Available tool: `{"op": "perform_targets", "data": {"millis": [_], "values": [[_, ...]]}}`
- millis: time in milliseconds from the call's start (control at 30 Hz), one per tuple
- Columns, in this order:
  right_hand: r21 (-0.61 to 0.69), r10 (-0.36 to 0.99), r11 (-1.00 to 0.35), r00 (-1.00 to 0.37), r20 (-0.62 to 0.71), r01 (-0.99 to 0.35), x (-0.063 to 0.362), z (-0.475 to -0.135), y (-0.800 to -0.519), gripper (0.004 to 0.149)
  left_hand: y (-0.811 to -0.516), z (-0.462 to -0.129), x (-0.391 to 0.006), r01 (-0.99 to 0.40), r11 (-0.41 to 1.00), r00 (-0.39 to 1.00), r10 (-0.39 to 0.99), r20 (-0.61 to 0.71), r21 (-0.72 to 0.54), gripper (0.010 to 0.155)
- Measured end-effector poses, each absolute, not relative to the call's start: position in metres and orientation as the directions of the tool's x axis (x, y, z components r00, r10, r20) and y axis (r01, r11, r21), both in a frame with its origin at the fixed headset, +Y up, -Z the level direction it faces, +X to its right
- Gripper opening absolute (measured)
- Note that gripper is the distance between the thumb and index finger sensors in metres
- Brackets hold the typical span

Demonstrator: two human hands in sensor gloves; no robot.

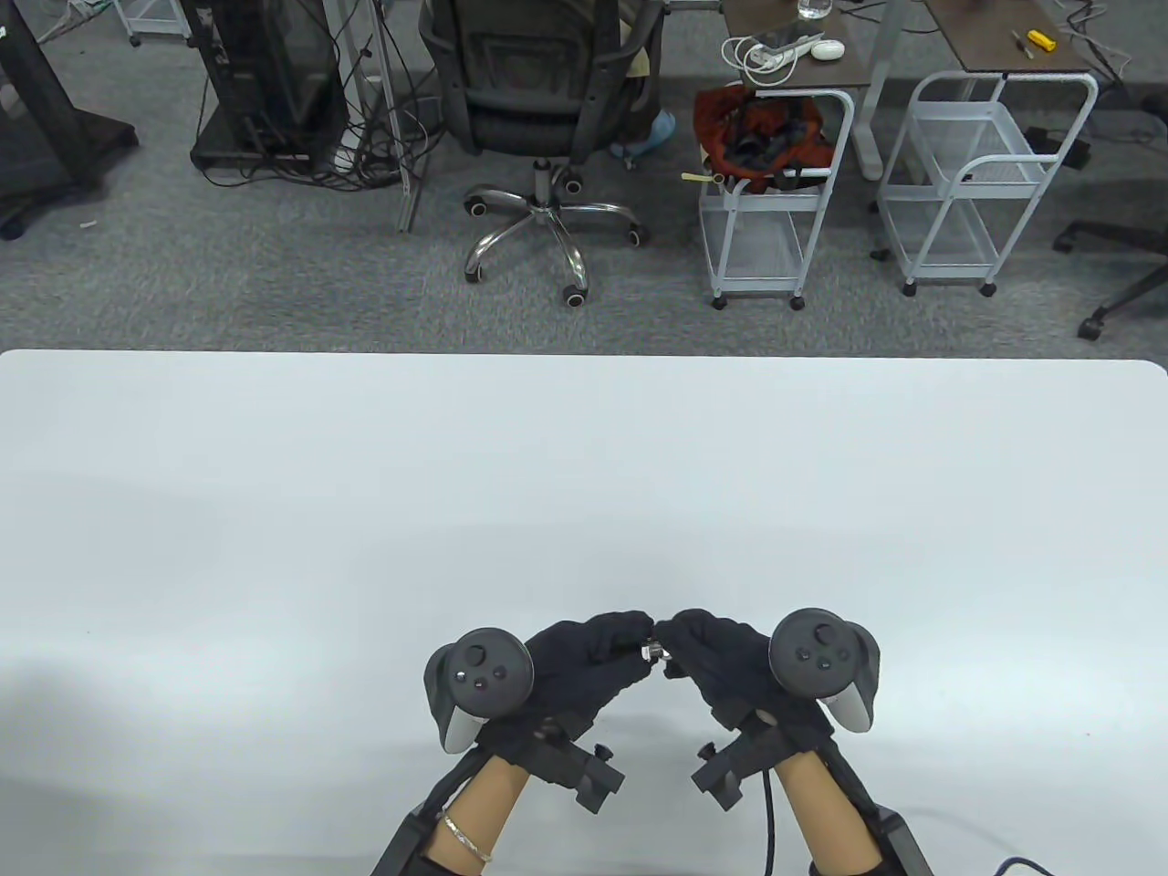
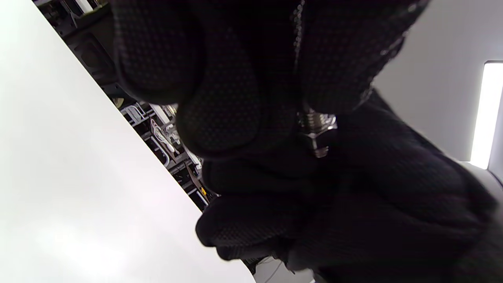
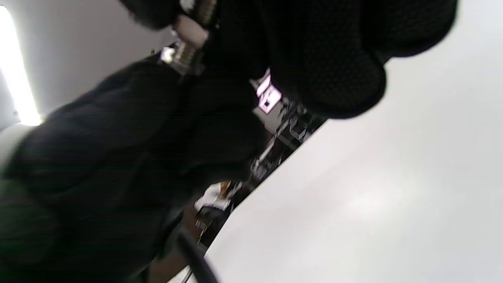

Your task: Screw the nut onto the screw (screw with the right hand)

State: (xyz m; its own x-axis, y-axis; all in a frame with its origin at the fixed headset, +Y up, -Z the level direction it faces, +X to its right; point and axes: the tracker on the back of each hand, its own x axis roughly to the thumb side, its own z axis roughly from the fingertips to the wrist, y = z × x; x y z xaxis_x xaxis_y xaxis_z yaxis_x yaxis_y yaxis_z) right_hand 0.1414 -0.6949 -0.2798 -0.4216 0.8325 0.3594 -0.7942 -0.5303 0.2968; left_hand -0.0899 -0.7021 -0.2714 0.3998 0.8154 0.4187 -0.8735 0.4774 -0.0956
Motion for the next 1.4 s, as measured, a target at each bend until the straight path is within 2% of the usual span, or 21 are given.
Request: {"op": "perform_targets", "data": {"millis": [33, 67, 133, 200, 267, 367, 400, 467, 533, 567, 733, 767, 833, 900, 933, 1100, 1133, 1200, 1267, 1333, 1400], "values": [[0.334, 0.841, -0.525, -0.418, 0.343, -0.782, 0.141, -0.2795, -0.6951, 0.051, -0.7017, -0.2718, -0.0902, -0.877, 0.469, 0.39, 0.821, 0.417, -0.105, 0.042], [0.305, 0.834, -0.531, -0.423, 0.356, -0.791, 0.1412, -0.2794, -0.6952, 0.049, -0.7018, -0.2717, -0.0904, -0.878, 0.465, 0.384, 0.825, 0.414, -0.112, 0.042], [0.166, 0.813, -0.53, -0.442, 0.38, -0.832, 0.1412, -0.2792, -0.6958, 0.046, -0.7023, -0.2721, -0.0896, -0.879, 0.462, 0.376, 0.827, 0.417, -0.123, 0.042], [0.11, 0.819, -0.512, -0.445, 0.361, -0.852, 0.1405, -0.2783, -0.6979, 0.044, -0.7025, -0.2716, -0.0881, -0.878, 0.46, 0.373, 0.829, 0.416, -0.13, 0.042], [0.156, 0.827, -0.514, -0.439, 0.351, -0.844, 0.1408, -0.2791, -0.6987, 0.046, -0.7027, -0.2717, -0.0881, -0.872, 0.474, 0.39, 0.821, 0.417, -0.12, 0.042], [0.307, 0.84, -0.52, -0.413, 0.351, -0.797, 0.1401, -0.2803, -0.6967, 0.051, -0.7019, -0.2713, -0.0903, -0.876, 0.473, 0.402, 0.821, 0.406, -0.089, 0.042], [0.307, 0.829, -0.542, -0.436, 0.35, -0.782, 0.1403, -0.2797, -0.6957, 0.051, -0.7015, -0.2713, -0.0903, -0.874, 0.476, 0.399, 0.818, 0.414, -0.1, 0.042], [0.185, 0.791, -0.566, -0.467, 0.394, -0.803, 0.1402, -0.2788, -0.6945, 0.048, -0.7015, -0.2713, -0.0898, -0.872, 0.479, 0.398, 0.815, 0.422, -0.102, 0.043], [0.085, 0.79, -0.547, -0.481, 0.38, -0.833, 0.1393, -0.2766, -0.6951, 0.047, -0.7027, -0.2715, -0.0877, -0.875, 0.466, 0.374, 0.824, 0.426, -0.132, 0.043], [0.072, 0.789, -0.546, -0.485, 0.377, -0.834, 0.1395, -0.2765, -0.6956, 0.047, -0.7028, -0.2712, -0.0872, -0.878, 0.46, 0.369, 0.828, 0.422, -0.135, 0.043], [0.322, 0.837, -0.53, -0.424, 0.345, -0.785, 0.1391, -0.2785, -0.6935, 0.052, -0.7002, -0.27, -0.0897, -0.864, 0.499, 0.425, 0.796, 0.431, -0.07, 0.043], [0.32, 0.829, -0.544, -0.439, 0.347, -0.776, 0.1395, -0.2782, -0.6929, 0.051, -0.6996, -0.2699, -0.0901, -0.868, 0.491, 0.413, 0.802, 0.431, -0.081, 0.042], [0.181, 0.801, -0.551, -0.456, 0.388, -0.815, 0.1395, -0.2779, -0.6924, 0.048, -0.6997, -0.2697, -0.0895, -0.873, 0.479, 0.4, 0.808, 0.432, -0.089, 0.043], [0.084, 0.804, -0.528, -0.465, 0.372, -0.845, 0.1392, -0.2757, -0.6938, 0.047, -0.7003, -0.2699, -0.0872, -0.873, 0.47, 0.373, 0.815, 0.443, -0.129, 0.043], [0.076, 0.8, -0.529, -0.467, 0.376, -0.845, 0.1396, -0.2759, -0.6943, 0.048, -0.7005, -0.2692, -0.0866, -0.876, 0.464, 0.369, 0.821, 0.436, -0.132, 0.043], [0.334, 0.833, -0.541, -0.436, 0.342, -0.772, 0.1395, -0.2793, -0.6929, 0.052, -0.6985, -0.2682, -0.0876, -0.853, 0.519, 0.443, 0.778, 0.446, -0.059, 0.043], [0.311, 0.82, -0.558, -0.454, 0.348, -0.77, 0.1398, -0.279, -0.6927, 0.051, -0.6981, -0.2682, -0.088, -0.857, 0.51, 0.43, 0.786, 0.445, -0.073, 0.043], [0.154, 0.795, -0.561, -0.477, 0.375, -0.813, 0.1393, -0.2776, -0.6929, 0.049, -0.6985, -0.2683, -0.0864, -0.864, 0.494, 0.407, 0.796, 0.448, -0.093, 0.043], [0.072, 0.793, -0.543, -0.484, 0.369, -0.836, 0.1388, -0.2756, -0.6947, 0.048, -0.6992, -0.268, -0.0853, -0.865, 0.492, 0.404, 0.8, 0.444, -0.101, 0.043], [0.122, 0.799, -0.552, -0.481, 0.361, -0.825, 0.1391, -0.2766, -0.6947, 0.049, -0.6994, -0.2681, -0.0853, -0.862, 0.496, 0.408, 0.799, 0.441, -0.102, 0.043], [0.237, 0.818, -0.544, -0.447, 0.363, -0.805, 0.1396, -0.2776, -0.693, 0.051, -0.6988, -0.2678, -0.0869, -0.859, 0.507, 0.432, 0.791, 0.433, -0.07, 0.043]]}}
